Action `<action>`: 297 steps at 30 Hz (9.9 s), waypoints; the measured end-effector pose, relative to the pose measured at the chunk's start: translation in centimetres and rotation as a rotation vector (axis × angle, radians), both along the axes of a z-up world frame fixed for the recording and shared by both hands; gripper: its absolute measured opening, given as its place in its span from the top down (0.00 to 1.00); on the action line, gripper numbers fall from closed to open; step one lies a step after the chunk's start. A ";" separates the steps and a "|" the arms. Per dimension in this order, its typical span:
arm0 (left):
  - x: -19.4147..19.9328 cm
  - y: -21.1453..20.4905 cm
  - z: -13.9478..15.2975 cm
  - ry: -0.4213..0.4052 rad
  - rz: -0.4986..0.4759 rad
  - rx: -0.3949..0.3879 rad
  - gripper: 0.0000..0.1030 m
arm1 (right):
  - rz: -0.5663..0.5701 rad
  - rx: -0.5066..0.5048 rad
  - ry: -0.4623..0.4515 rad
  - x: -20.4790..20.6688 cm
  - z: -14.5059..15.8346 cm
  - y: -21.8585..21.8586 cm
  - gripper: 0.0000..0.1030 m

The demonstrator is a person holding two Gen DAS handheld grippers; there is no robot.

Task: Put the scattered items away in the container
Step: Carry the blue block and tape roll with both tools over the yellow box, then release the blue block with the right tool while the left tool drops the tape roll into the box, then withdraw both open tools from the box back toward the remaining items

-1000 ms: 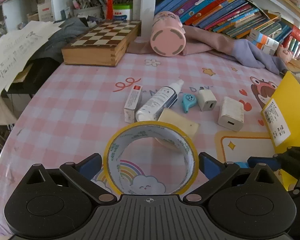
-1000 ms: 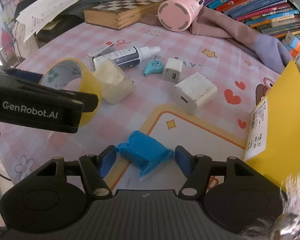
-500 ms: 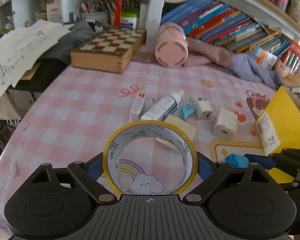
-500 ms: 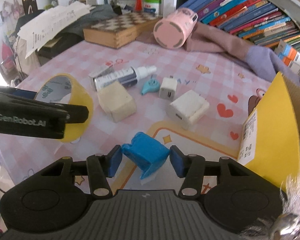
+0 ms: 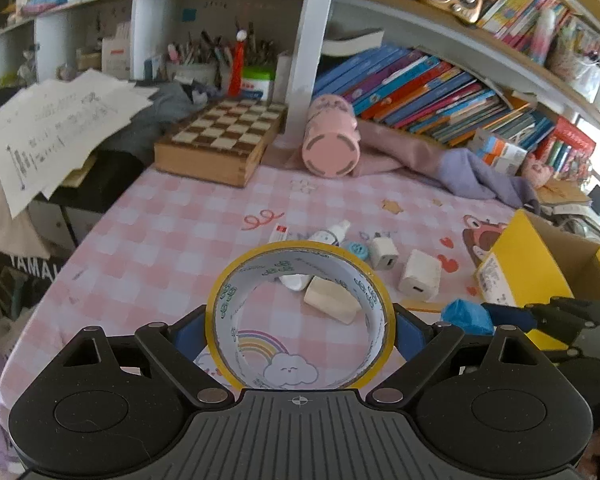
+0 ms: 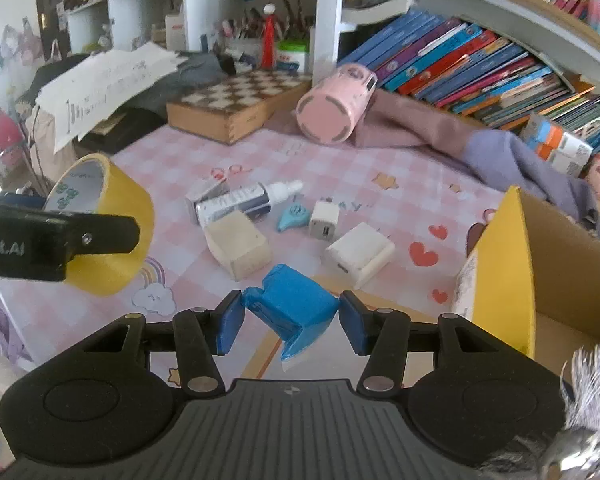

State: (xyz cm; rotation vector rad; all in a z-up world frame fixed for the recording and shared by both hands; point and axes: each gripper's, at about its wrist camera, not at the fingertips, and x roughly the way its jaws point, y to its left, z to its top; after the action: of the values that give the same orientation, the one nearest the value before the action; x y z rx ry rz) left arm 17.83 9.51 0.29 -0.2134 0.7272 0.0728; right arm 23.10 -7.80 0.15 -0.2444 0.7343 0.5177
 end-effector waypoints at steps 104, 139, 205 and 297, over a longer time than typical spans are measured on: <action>-11.1 -17.5 4.1 -0.131 -0.646 0.003 0.10 | -0.618 0.094 -0.082 -20.1 4.7 -19.1 0.52; -2.2 -22.6 4.9 -0.161 -0.574 0.060 0.10 | -0.492 0.070 -0.130 -7.3 6.0 -24.3 0.52; 9.1 -29.7 -1.3 0.094 -0.705 0.406 0.01 | 0.192 -0.334 0.104 7.2 -1.3 -24.4 0.26; -13.5 -6.1 0.0 -0.105 -0.271 0.225 0.01 | -0.340 0.084 -0.036 -18.4 0.8 -8.0 0.21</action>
State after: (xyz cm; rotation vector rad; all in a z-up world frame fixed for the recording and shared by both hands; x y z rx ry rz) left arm 4.29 3.40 0.32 0.0970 0.6322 -0.1141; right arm 4.73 -15.77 0.99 -0.0474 0.6999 0.2200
